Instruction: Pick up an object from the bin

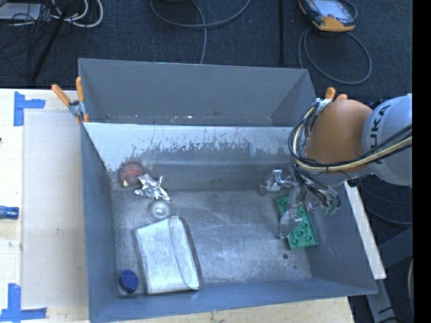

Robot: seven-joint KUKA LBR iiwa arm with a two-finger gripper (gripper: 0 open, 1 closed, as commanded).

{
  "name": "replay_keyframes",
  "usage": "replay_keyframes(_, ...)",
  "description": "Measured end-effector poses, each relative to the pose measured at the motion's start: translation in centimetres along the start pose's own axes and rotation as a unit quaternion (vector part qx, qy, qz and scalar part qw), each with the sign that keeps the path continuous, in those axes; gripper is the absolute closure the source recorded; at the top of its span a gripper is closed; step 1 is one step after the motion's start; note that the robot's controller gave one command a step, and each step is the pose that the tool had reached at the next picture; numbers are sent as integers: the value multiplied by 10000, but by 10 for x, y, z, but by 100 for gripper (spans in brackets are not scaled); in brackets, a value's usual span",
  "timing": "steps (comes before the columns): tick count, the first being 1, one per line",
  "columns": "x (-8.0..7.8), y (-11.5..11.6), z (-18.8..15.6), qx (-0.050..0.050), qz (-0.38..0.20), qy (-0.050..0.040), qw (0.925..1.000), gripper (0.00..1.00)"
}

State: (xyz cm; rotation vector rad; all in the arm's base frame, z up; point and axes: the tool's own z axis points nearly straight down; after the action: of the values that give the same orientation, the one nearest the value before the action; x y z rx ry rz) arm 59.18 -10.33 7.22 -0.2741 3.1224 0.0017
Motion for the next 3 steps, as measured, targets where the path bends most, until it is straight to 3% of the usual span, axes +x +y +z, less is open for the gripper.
replay_keyframes(1,61,-42,-78,14,1558,22,9878,0)
replay_keyframes(2,59,-43,-1,-1,1938,48,9810,0)
replay_keyframes(3,55,-39,-6,-47,1915,47,9815,100)
